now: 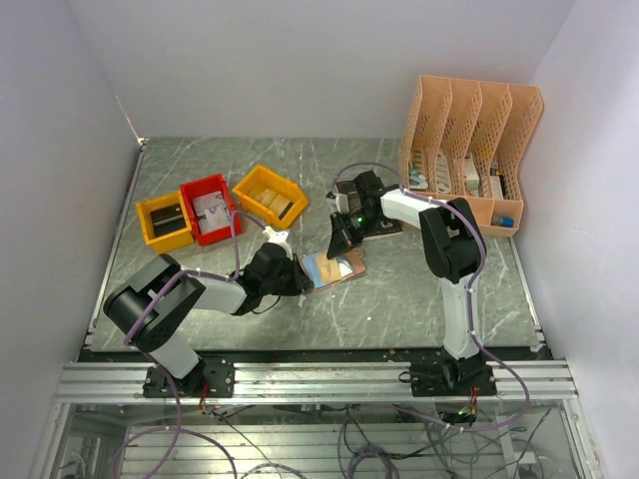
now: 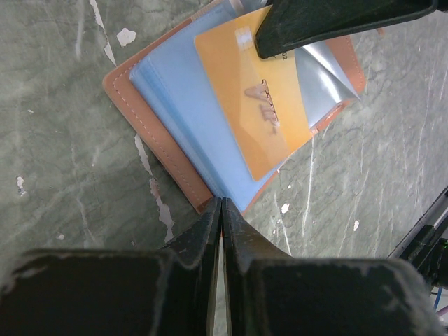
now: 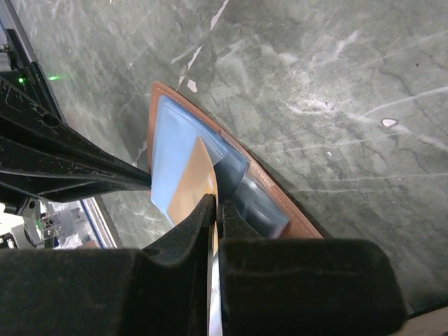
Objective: Put the credit cards into the card holder
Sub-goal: Insert the credit card into the card holder.
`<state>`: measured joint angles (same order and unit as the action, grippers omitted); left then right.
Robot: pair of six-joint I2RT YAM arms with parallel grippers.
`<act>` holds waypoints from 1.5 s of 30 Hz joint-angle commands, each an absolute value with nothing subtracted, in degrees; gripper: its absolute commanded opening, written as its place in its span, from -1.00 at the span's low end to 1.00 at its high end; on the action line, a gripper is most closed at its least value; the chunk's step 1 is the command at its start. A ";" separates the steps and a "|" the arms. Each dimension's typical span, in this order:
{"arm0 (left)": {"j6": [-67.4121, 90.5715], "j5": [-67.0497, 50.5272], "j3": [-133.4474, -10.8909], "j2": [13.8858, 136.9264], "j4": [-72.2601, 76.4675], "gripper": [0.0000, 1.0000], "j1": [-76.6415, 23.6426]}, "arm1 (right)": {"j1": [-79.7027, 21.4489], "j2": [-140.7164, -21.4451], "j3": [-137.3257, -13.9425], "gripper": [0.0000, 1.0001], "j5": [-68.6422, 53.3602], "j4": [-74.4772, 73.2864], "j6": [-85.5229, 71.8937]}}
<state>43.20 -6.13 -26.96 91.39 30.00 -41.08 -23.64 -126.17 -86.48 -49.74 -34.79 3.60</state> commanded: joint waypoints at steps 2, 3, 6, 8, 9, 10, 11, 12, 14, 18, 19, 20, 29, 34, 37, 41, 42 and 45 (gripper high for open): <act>42.02 -3.52 -27.83 92.24 30.17 -0.70 -41.12 | -25.55 -128.52 -86.49 -0.95 -49.03 -33.93 3.97; 42.02 -3.57 -27.85 92.32 30.31 -0.70 -41.13 | -25.64 -128.50 -86.42 -0.94 -49.18 -33.65 3.77; 42.17 -3.61 -27.87 92.37 30.28 -0.70 -41.07 | -25.75 -128.60 -86.25 -0.92 -49.91 -33.31 3.40; 42.17 -3.61 -27.88 92.17 30.26 -0.70 -41.10 | -25.75 -128.75 -86.14 -0.90 -50.39 -33.15 3.26; 42.14 -3.60 -27.84 92.05 30.24 -0.69 -41.08 | -25.75 -128.84 -86.18 -0.89 -50.51 -33.21 3.32; 42.16 -3.60 -27.81 91.76 30.16 -0.69 -41.13 | -25.75 -128.78 -86.22 -0.88 -50.60 -33.30 3.34; 42.26 -3.60 -27.79 91.57 30.17 -0.69 -41.09 | -25.75 -128.70 -86.15 -0.87 -50.70 -33.29 3.38; 42.19 -3.61 -27.73 91.22 30.11 -0.69 -41.11 | -25.71 -128.61 -86.19 -0.85 -50.83 -33.31 3.42; 42.11 -3.48 -27.81 90.71 29.75 -0.69 -41.10 | -25.63 -128.29 -86.22 -0.80 -51.24 -33.31 3.43; 42.16 -3.35 -27.78 90.07 29.19 -0.69 -41.12 | -25.11 -127.51 -86.23 -0.73 -51.67 -33.23 3.45; 42.17 -3.34 -27.63 89.92 29.10 -0.68 -41.12 | -24.95 -127.31 -86.16 -0.72 -51.72 -33.16 3.39; 42.25 -3.45 -27.68 89.57 29.10 -0.68 -41.13 | -24.84 -127.20 -86.01 -0.71 -51.83 -33.09 3.35; 43.13 -3.53 -30.27 82.31 24.03 -0.61 -41.34 | -24.69 -127.70 -85.88 -0.67 -52.45 -33.08 3.52; 44.00 -2.55 -32.72 79.99 21.96 -0.58 -42.18 | -24.74 -127.73 -85.69 -0.66 -52.13 -33.02 3.65; 44.00 -0.41 -35.72 80.29 19.79 -0.57 -44.12 | -24.70 -127.51 -85.69 -0.65 -52.03 -33.00 3.69; 43.99 6.02 -40.85 82.05 15.24 -0.56 -48.04 | -24.70 -127.48 -85.60 -0.64 -52.03 -32.96 3.69; 44.04 7.64 -41.72 82.87 13.69 -0.57 -49.06 | -24.70 -127.60 -85.60 -0.64 -52.03 -32.90 3.77; 44.47 12.01 -44.91 85.17 10.87 -0.57 -51.79 | -24.76 -127.76 -85.49 -0.64 -52.12 -33.02 3.88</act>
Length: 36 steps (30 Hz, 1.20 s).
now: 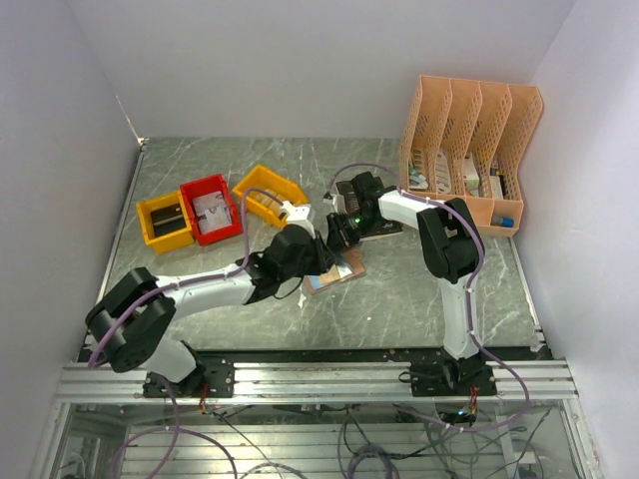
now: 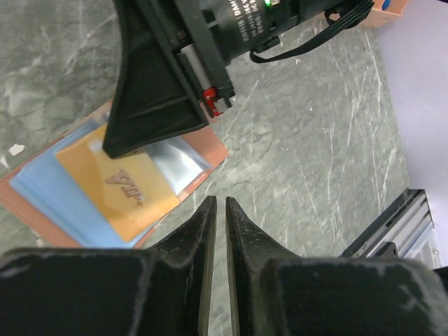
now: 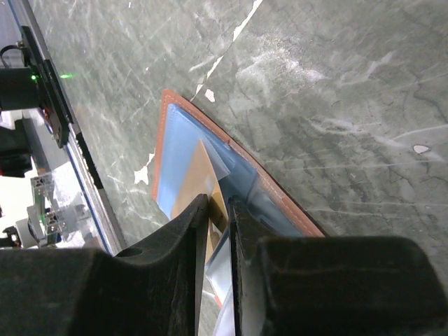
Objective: Put the credit cards into the card holder
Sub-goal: Insert the credit card into the card holder.
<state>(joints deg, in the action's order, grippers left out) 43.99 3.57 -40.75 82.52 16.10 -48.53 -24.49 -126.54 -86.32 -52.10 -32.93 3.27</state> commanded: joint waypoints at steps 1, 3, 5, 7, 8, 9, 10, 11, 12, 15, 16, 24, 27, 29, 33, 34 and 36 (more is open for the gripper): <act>44.71 13.00 -45.40 86.08 10.65 -0.57 -52.40 | -24.80 -127.71 -85.46 -0.64 -52.12 -32.97 3.88; 45.21 14.46 -46.32 87.27 10.66 -0.57 -53.35 | -24.83 -127.71 -85.45 -0.63 -52.12 -32.95 3.80; 45.46 15.82 -47.35 88.60 10.47 -0.57 -54.11 | -24.88 -127.62 -85.41 -0.63 -52.12 -32.95 3.86; 45.50 16.35 -48.46 90.07 10.37 -0.57 -54.55 | -24.87 -127.62 -85.37 -0.62 -52.20 -32.94 3.87; 45.38 16.73 -49.13 90.91 10.31 -0.58 -54.72 | -24.92 -127.62 -85.42 -0.62 -52.25 -32.96 3.93; 45.40 17.16 -49.71 91.68 10.25 -0.58 -54.94 | -24.88 -127.54 -85.49 -0.62 -52.36 -33.04 3.95; 45.40 17.36 -50.23 92.45 10.40 -0.58 -55.08 | -24.96 -127.46 -85.44 -0.62 -52.38 -32.97 3.95; 45.39 17.46 -50.74 93.11 10.59 -0.57 -55.22 | -24.96 -127.44 -85.47 -0.62 -52.38 -33.03 3.98; 45.33 17.56 -51.28 93.87 10.75 -0.57 -55.28 | -24.96 -127.45 -85.46 -0.62 -52.38 -33.04 3.96; 45.03 17.43 -52.73 95.90 10.75 -0.58 -55.42 | -24.96 -127.35 -85.39 -0.61 -52.47 -32.98 3.96; 45.01 17.42 -53.06 96.37 10.65 -0.58 -55.51 | -24.96 -127.40 -85.41 -0.61 -52.47 -33.04 4.04; 44.29 17.70 -52.51 96.33 11.35 -0.58 -55.50 | -24.96 -127.10 -85.43 -0.59 -52.13 -33.13 4.34; 44.11 17.84 -51.78 96.05 11.68 -0.58 -55.52 | -24.96 -127.00 -85.35 -0.58 -52.28 -33.05 4.32; 44.27 17.76 -51.86 96.36 11.69 -0.58 -55.46 | -24.96 -127.12 -85.30 -0.58 -52.29 -33.02 4.31; 44.65 18.33 -52.37 97.18 10.99 -0.58 -55.46 | -24.96 -126.88 -85.23 -0.58 -52.29 -32.92 4.28; 44.78 18.65 -52.49 97.33 10.80 -0.58 -55.54 | -24.96 -126.89 -85.14 -0.58 -52.29 -32.87 4.23; 44.90 19.46 -52.77 97.41 10.27 -0.59 -55.53 | -24.96 -127.03 -85.20 -0.58 -52.38 -32.87 4.22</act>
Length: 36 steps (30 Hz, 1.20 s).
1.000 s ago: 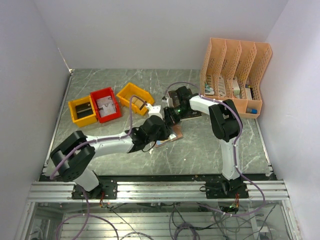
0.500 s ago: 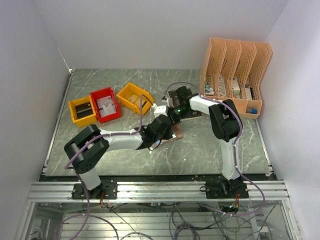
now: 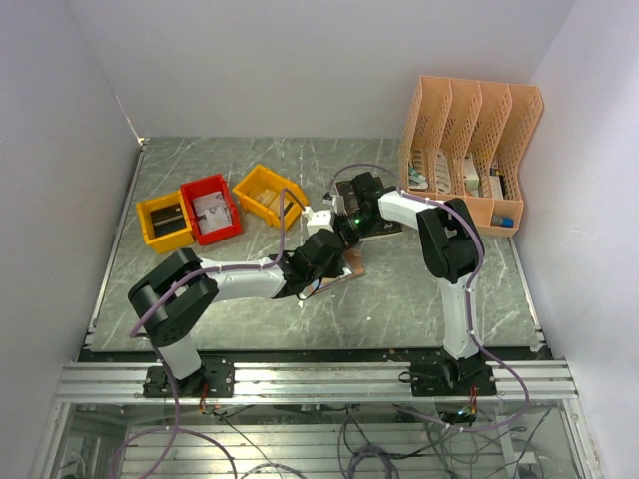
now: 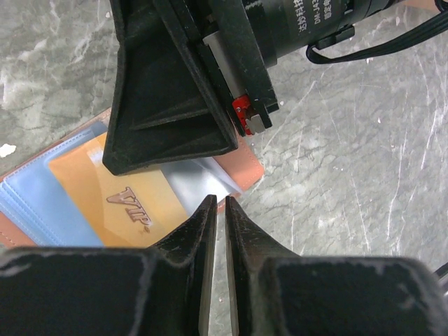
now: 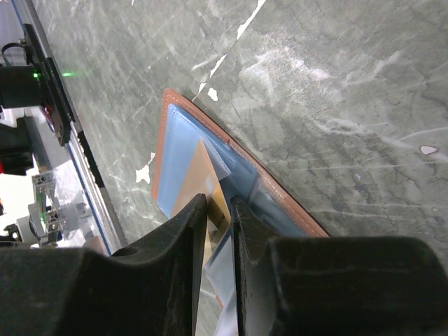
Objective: Put the credit cards into the card holder
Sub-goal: Insert the credit card into the card holder.
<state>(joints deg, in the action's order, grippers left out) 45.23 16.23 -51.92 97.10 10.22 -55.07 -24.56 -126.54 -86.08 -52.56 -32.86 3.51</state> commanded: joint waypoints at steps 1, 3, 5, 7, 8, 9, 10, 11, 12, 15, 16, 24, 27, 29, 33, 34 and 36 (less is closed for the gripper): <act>45.02 19.81 -52.95 97.60 10.02 -0.59 -55.47 | -24.97 -126.98 -85.20 -0.57 -52.36 -32.95 4.30; 45.22 20.05 -53.35 98.04 9.70 -0.58 -55.46 | -24.96 -127.09 -85.20 -0.57 -52.43 -32.90 4.32; 45.77 19.96 -53.78 98.74 9.73 -0.59 -55.50 | -24.98 -127.09 -85.16 -0.57 -52.47 -32.89 4.31; 46.49 19.93 -54.15 99.40 9.84 -0.59 -55.62 | -24.96 -127.09 -85.15 -0.57 -52.48 -32.96 4.32; 46.80 20.14 -54.14 99.66 9.91 -0.59 -55.80 | -24.96 -127.09 -85.14 -0.57 -52.47 -32.96 4.31; 46.91 20.39 -54.21 100.02 10.15 -0.59 -55.93 | -24.98 -127.10 -85.16 -0.57 -52.39 -32.88 4.31; 47.07 20.65 -54.24 100.28 10.31 -0.59 -56.03 | -25.03 -127.09 -85.15 -0.58 -52.46 -32.86 4.24; 47.21 21.05 -54.23 100.67 10.43 -0.59 -56.20 | -25.04 -127.13 -85.12 -0.57 -52.47 -32.86 4.30; 47.34 21.40 -54.32 101.09 10.60 -0.59 -56.30 | -25.05 -127.19 -85.16 -0.57 -52.51 -32.86 4.31; 47.99 22.29 -54.59 102.20 11.05 -0.59 -56.58 | -25.09 -127.30 -85.20 -0.57 -52.56 -32.96 4.40; 48.20 22.58 -54.66 102.40 11.41 -0.59 -56.66 | -25.10 -127.23 -85.25 -0.57 -52.53 -32.94 4.39; 49.51 28.41 -57.71 104.74 8.66 -0.58 -58.23 | -25.20 -127.28 -85.16 -0.57 -52.56 -32.96 4.40; 50.72 32.10 -59.24 105.65 5.55 -0.57 -58.85 | -25.22 -127.35 -85.16 -0.56 -52.55 -32.96 4.46; 52.02 34.57 -60.46 106.17 2.90 -0.57 -59.13 | -25.25 -127.46 -85.24 -0.56 -52.56 -32.96 4.46; 54.33 37.91 -61.66 107.18 -1.20 -0.57 -59.44 | -25.33 -127.43 -85.24 -0.55 -52.65 -32.91 4.44; 54.79 38.35 -61.77 107.23 -1.71 -0.57 -59.42 | -25.32 -127.44 -85.23 -0.55 -52.65 -33.03 4.44; 55.53 39.03 -61.79 107.38 -2.60 -0.57 -59.42 | -25.31 -127.49 -85.25 -0.54 -52.65 -33.01 4.49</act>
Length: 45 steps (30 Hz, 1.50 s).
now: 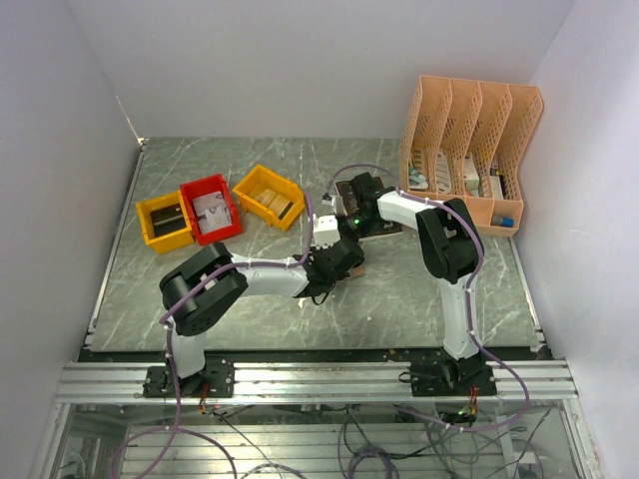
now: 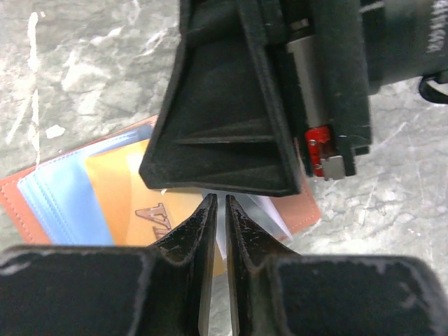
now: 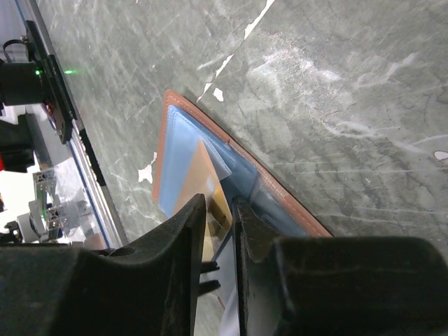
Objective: Put the credit cards into the card holder
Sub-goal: Insert the credit card into the card holder.
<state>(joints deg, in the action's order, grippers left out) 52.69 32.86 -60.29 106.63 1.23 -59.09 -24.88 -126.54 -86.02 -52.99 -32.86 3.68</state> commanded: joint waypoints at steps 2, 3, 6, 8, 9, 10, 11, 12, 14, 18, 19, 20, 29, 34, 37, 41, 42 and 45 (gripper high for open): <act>56.15 39.27 -61.83 107.37 -3.27 -0.57 -59.41 | -25.31 -127.48 -85.22 -0.54 -52.65 -33.00 4.44; 56.22 39.36 -61.79 107.45 -3.38 -0.57 -59.43 | -25.31 -127.45 -85.25 -0.54 -52.65 -32.95 4.40; 56.93 39.74 -62.16 107.71 -4.42 -0.56 -59.41 | -25.32 -127.53 -85.25 -0.53 -52.65 -33.04 4.53; 57.68 40.30 -62.38 107.92 -5.48 -0.56 -59.41 | -25.32 -127.46 -85.21 -0.52 -52.72 -33.02 4.51; 58.10 40.46 -62.40 107.93 -5.82 -0.55 -59.43 | -25.31 -127.40 -85.20 -0.50 -52.75 -32.98 4.51; 58.28 40.66 -62.36 107.91 -6.11 -0.55 -59.44 | -25.31 -127.43 -85.18 -0.50 -52.74 -32.95 4.49; 58.43 40.82 -62.40 107.93 -6.33 -0.55 -59.43 | -25.31 -127.36 -85.18 -0.50 -52.81 -32.99 4.49; 58.57 41.07 -62.47 108.00 -6.59 -0.55 -59.42 | -25.31 -127.35 -85.24 -0.50 -52.90 -32.98 4.53; 58.62 41.53 -62.65 108.16 -7.24 -0.55 -59.42 | -25.32 -127.20 -85.23 -0.49 -53.06 -32.98 4.55; 57.76 42.57 -62.62 108.13 -7.78 -0.55 -59.44 | -25.24 -126.51 -85.51 -0.37 -53.26 -33.27 4.66; 57.16 42.74 -62.52 108.01 -7.54 -0.56 -59.42 | -25.11 -126.28 -85.63 -0.33 -53.34 -33.41 4.85; 56.59 42.84 -62.43 107.95 -7.16 -0.56 -59.41 | -25.01 -126.08 -85.73 -0.30 -53.28 -33.68 5.10; 52.64 41.35 -61.97 107.45 -4.80 -0.56 -59.42 | -23.14 -119.98 -85.53 0.08 -50.02 -35.57 9.79; 51.32 40.12 -61.64 106.43 -3.86 -0.56 -59.25 | -23.21 -118.88 -83.77 -0.16 -48.36 -36.55 12.34; 50.60 38.83 -60.89 105.45 -2.67 -0.57 -58.92 | -23.21 -119.52 -83.85 -0.39 -48.96 -37.28 12.97; 49.46 36.88 -59.10 103.46 -0.75 -0.59 -58.50 | -23.17 -119.37 -83.55 -0.58 -48.86 -37.16 12.65; 49.11 36.30 -58.65 102.67 -0.49 -0.59 -58.40 | -23.20 -119.40 -83.44 -0.63 -48.68 -37.22 12.70; 47.47 34.73 -56.70 99.12 0.02 -0.60 -57.74 | -23.07 -119.81 -83.06 -0.74 -48.35 -37.97 13.43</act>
<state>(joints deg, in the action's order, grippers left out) 50.06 36.49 -58.74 104.49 -3.25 -58.70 -23.20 -119.72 -83.92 -49.01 -36.49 11.86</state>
